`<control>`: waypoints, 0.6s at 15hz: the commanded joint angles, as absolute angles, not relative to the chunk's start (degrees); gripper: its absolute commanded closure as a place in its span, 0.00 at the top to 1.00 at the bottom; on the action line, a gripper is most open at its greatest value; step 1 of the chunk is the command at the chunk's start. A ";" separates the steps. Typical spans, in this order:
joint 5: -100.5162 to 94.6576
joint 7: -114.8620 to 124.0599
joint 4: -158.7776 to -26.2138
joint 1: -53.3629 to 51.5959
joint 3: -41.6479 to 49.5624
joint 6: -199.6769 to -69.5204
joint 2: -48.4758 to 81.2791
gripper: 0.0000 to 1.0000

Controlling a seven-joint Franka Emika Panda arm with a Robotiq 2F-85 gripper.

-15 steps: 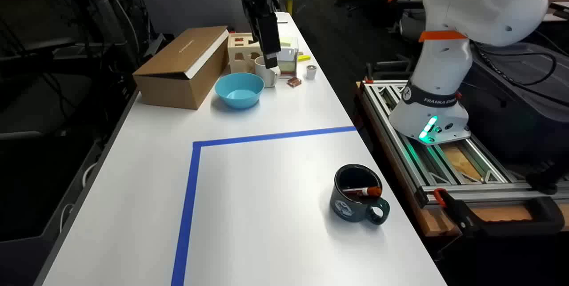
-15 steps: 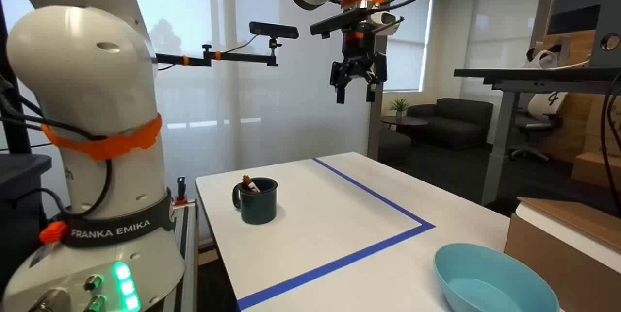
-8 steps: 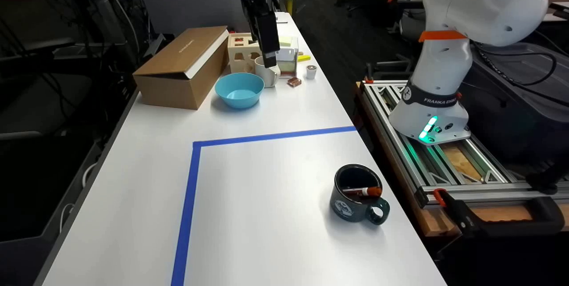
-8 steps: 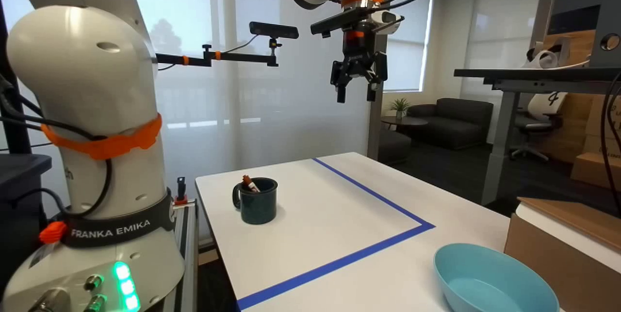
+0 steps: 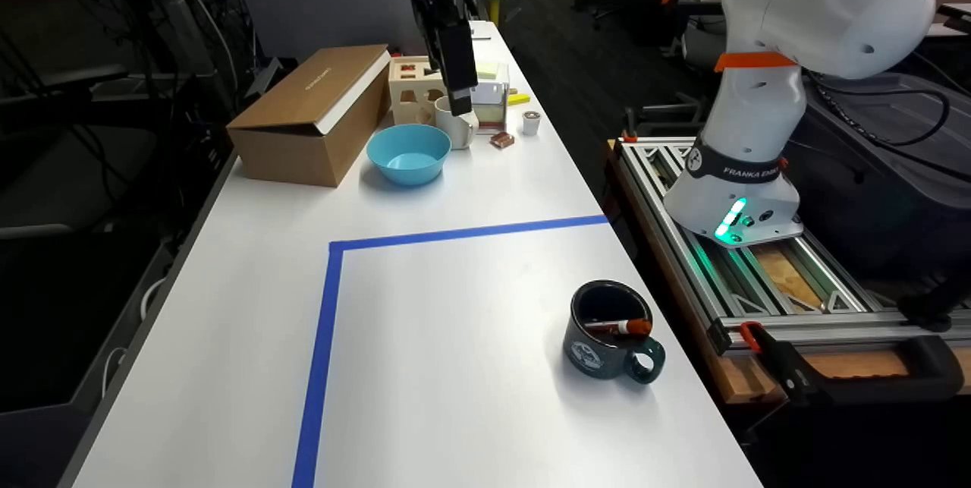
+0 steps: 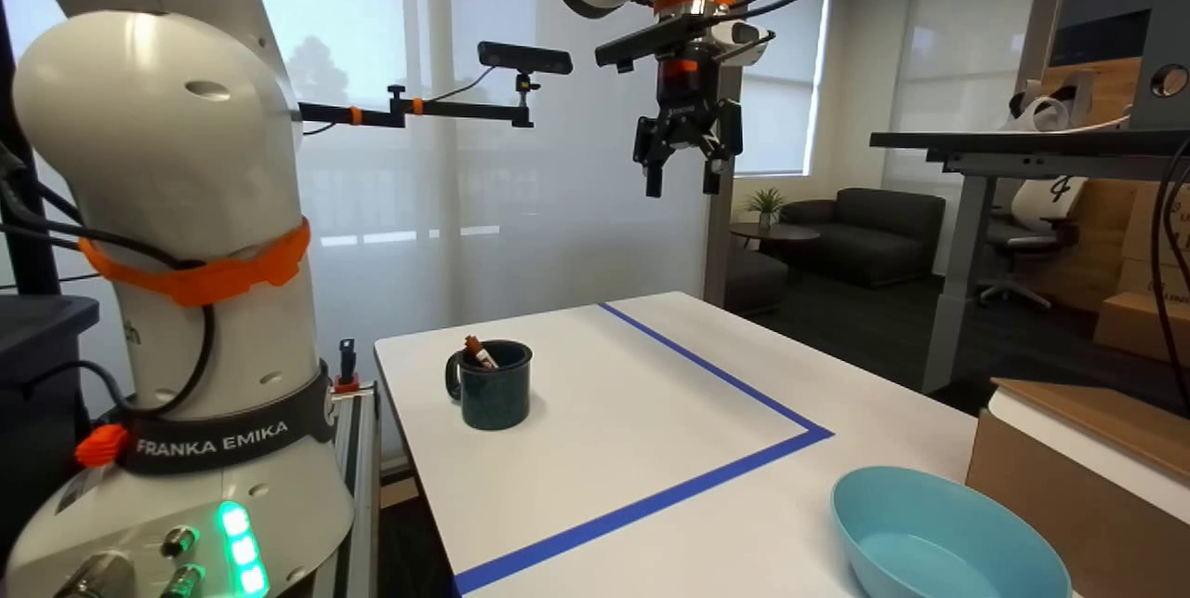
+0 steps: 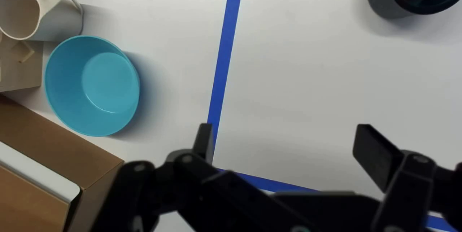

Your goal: Take the red marker out of the green mug.

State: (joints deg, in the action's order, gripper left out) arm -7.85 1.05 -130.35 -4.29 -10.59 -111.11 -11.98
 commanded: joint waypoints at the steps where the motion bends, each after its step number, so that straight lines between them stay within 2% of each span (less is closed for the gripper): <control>1: -6.84 3.56 -130.09 -5.26 -9.61 -111.98 -10.79 1.00; 9: 11.89 13.61 -130.30 -5.98 -9.03 -115.85 1.99 1.00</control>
State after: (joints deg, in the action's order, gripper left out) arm 5.70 9.80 -130.60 -4.72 -9.57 -113.65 -1.85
